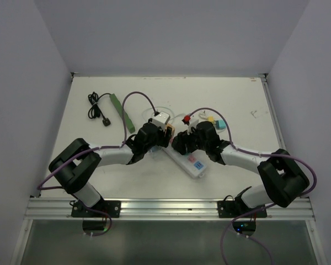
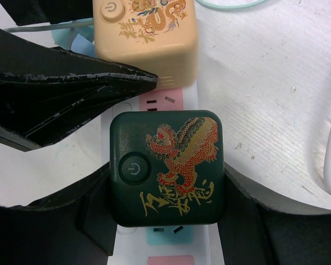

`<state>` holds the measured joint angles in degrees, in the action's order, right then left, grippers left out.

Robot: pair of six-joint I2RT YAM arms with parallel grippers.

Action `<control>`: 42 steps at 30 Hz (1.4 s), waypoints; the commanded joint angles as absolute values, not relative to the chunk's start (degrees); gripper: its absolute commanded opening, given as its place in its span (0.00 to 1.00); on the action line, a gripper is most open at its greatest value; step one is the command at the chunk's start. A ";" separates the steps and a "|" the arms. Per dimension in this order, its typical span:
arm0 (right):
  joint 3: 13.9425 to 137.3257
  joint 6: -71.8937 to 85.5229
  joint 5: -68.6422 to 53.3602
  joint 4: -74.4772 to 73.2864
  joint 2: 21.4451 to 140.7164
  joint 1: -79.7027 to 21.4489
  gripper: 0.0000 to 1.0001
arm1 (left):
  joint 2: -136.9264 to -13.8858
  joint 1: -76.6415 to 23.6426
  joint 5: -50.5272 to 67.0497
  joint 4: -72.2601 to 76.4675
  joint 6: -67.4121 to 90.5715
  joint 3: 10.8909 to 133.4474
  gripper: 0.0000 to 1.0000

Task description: Pull the plug off the socket

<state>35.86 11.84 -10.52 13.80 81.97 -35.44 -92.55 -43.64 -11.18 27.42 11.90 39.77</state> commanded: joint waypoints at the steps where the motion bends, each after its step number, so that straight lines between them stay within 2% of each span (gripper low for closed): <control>1: 37.35 16.17 -7.47 18.81 79.19 -32.52 0.15 | -91.67 -42.71 -16.79 23.73 12.66 39.02 0.00; 11: 37.27 21.88 -7.82 20.39 78.22 -29.18 0.10 | -91.06 -42.71 -18.19 23.91 12.92 38.50 0.00; 18: 38.58 18.29 -8.70 19.07 77.26 -29.53 0.09 | -91.41 -42.71 -17.75 23.64 12.92 38.76 0.00; 27: 44.47 0.18 10.96 8.18 76.72 -45.07 0.08 | -93.95 -42.71 -17.31 21.71 13.01 40.78 0.00; 34: 46.15 -8.25 20.11 7.64 79.89 -51.41 0.06 | -95.01 -42.71 -17.31 20.66 13.18 41.83 0.00; 42: 43.68 -12.22 24.17 12.39 80.51 -55.37 0.05 | -96.07 -42.63 -16.52 19.86 13.18 42.72 0.00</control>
<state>41.74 -7.62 21.63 4.21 82.24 -53.04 -93.86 -43.68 -11.03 25.19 15.73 42.11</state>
